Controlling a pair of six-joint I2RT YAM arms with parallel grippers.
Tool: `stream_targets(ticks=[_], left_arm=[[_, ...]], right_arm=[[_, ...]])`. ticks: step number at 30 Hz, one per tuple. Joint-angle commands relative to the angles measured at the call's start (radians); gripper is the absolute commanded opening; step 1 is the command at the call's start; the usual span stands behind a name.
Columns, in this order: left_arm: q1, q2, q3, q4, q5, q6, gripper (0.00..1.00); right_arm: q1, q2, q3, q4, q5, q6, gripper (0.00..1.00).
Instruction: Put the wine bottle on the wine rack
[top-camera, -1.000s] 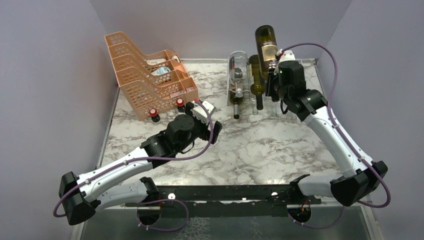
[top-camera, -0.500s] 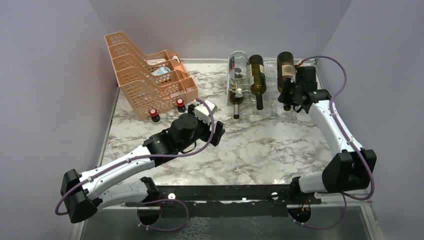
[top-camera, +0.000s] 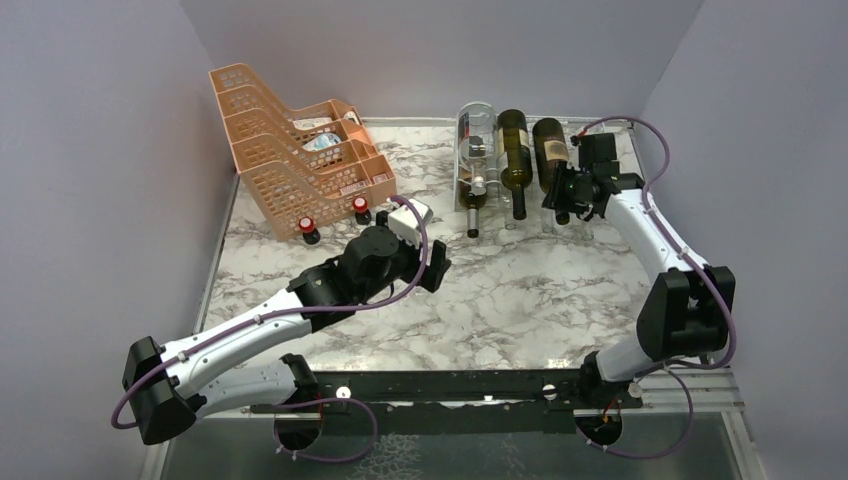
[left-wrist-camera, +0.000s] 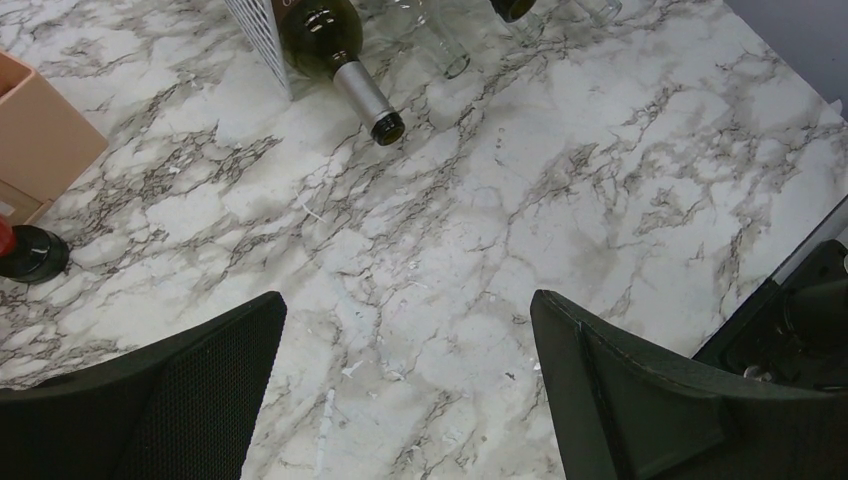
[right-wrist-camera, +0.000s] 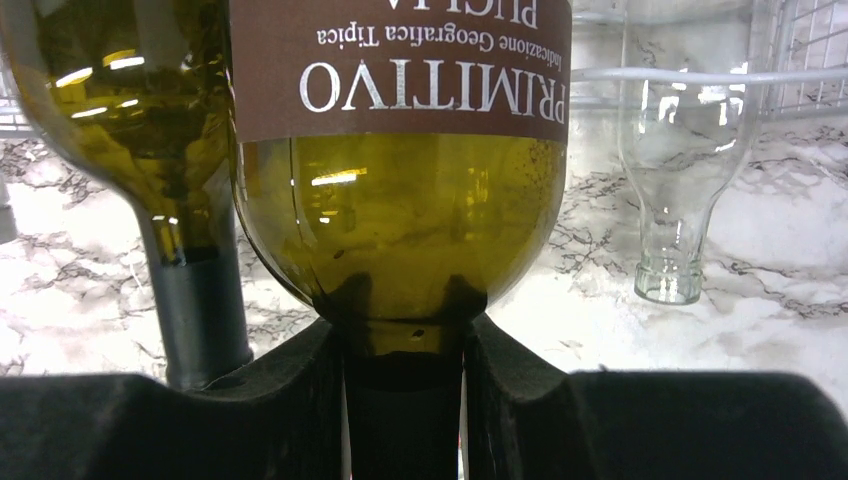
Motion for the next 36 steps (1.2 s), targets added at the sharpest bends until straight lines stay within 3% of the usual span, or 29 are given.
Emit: stream_targets(ticks=[1, 5, 11, 21, 27, 29, 31, 36], left_arm=[[-0.001, 0.0, 0.047, -0.019, -0.005, -0.037, 0.99], [0.0, 0.018, 0.069, -0.045, 0.002, -0.069, 0.99], [0.0, 0.017, 0.074, -0.053, -0.064, -0.125, 0.99], [0.0, -0.054, 0.012, 0.002, -0.122, -0.07, 0.99], [0.0, -0.093, 0.013, 0.017, -0.092, -0.048, 0.99], [0.0, -0.101, 0.025, 0.009, -0.09, -0.045, 0.99], [-0.001, -0.11, 0.042, -0.003, -0.086, -0.03, 0.99], [0.0, -0.139, 0.103, -0.068, -0.142, 0.012, 0.99]], right_arm=[[-0.008, 0.022, 0.033, 0.161, -0.011, -0.047, 0.01], [-0.009, 0.056, 0.041, 0.175, -0.012, -0.074, 0.04], [-0.011, 0.11, 0.056, 0.185, -0.005, -0.083, 0.22], [-0.011, 0.112, 0.05, 0.199, -0.001, -0.087, 0.71], [-0.01, 0.042, 0.051, 0.145, 0.024, -0.062, 0.86], [-0.01, 0.008, 0.06, 0.109, 0.035, -0.039, 0.96], [-0.01, -0.025, 0.07, 0.051, 0.047, -0.013, 1.0], [-0.01, -0.133, 0.064, -0.077, 0.108, 0.071, 1.0]])
